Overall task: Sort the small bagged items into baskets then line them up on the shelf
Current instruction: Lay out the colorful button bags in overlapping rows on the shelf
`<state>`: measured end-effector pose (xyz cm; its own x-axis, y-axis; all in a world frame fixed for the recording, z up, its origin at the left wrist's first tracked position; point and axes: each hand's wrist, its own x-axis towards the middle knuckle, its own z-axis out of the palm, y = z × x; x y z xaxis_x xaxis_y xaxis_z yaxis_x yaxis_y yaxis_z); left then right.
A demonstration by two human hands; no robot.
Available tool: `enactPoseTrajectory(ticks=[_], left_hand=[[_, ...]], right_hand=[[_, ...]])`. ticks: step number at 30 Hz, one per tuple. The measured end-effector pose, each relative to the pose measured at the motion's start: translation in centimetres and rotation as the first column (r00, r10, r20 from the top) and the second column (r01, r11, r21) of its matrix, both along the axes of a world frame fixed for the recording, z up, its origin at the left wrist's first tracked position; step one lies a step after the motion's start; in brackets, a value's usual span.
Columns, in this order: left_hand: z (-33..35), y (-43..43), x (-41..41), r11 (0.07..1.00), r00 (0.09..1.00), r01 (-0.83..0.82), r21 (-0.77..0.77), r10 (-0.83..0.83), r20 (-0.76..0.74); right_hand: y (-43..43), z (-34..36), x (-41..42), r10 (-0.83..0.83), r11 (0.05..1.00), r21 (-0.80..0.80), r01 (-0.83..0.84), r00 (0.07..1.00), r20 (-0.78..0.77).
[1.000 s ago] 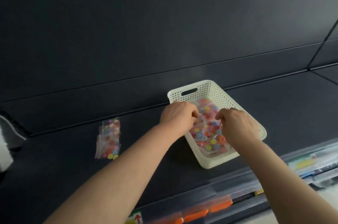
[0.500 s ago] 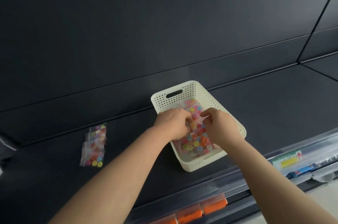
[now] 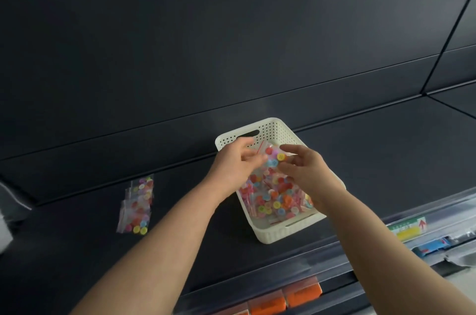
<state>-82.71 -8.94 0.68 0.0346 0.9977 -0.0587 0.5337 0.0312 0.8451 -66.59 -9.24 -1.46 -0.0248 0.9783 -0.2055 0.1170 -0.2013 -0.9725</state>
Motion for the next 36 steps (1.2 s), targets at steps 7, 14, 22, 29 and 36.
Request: enactPoseTrajectory(ticks=[7, 14, 22, 29, 36], left_hand=[[-0.3, -0.4, -0.3, 0.993, 0.981, -0.118, -0.020, 0.119, 0.154], [-0.7, -2.2, -3.6, 0.967, 0.956, -0.255, -0.012, 0.254, 0.143], [-4.2, -8.0, -13.8, 0.879, 0.880, -0.473, -0.067, 0.474, 0.006], [-6.7, -12.4, -21.0, 0.811, 0.796, -0.583, -0.047, 0.558, -0.233], [-7.8, -11.4, -23.6, 0.846, 0.786, -0.533, 0.001, 0.496, -0.369]], right_hand=[[-0.5, 0.5, -0.4, -0.026, 0.999, 0.025, 0.027, 0.998, -0.054], [-0.7, 1.1, -4.4, 0.060, 0.982, 0.162, -0.092, 0.979, 0.196], [-2.7, -2.1, -14.8, 0.279, 0.891, 0.177, -0.419, 0.812, 0.513], [-5.4, -5.3, -21.8, 0.431, 0.852, 0.062, -0.521, 0.763, 0.482], [-5.8, -7.1, -25.1, 0.312, 0.903, 0.079, -0.422, 0.773, 0.553]])
